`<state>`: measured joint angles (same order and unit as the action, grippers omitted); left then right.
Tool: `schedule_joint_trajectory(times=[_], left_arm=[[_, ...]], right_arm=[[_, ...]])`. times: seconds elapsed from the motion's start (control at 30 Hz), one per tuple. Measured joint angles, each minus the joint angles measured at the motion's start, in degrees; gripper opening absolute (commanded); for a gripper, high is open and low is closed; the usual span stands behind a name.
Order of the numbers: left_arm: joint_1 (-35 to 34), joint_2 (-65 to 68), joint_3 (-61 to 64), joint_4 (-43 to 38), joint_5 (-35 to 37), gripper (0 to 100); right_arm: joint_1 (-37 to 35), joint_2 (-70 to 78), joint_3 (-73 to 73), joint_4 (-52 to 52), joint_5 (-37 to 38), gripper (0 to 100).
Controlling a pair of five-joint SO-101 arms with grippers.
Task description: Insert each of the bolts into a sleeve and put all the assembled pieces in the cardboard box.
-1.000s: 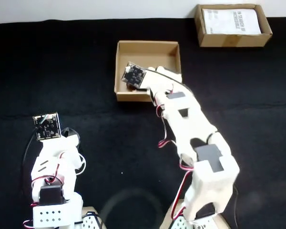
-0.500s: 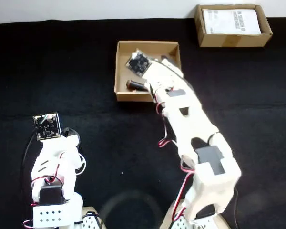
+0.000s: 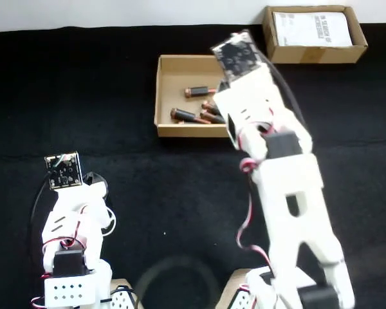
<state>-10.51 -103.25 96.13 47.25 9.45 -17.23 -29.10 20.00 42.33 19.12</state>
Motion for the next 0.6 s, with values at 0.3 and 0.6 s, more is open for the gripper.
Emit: schedule_joint_trajectory(times=[0.3, 0.6], left_arm=[[0.00, 0.00, 0.00, 0.00, 0.00, 2], [0.00, 0.00, 0.00, 2.46, 0.00, 2]], right_arm=[[0.26, -16.44, 0.97, 22.95, -8.97, 19.0], [0.26, -33.32, 22.51, 33.14, -17.32, 19.0]])
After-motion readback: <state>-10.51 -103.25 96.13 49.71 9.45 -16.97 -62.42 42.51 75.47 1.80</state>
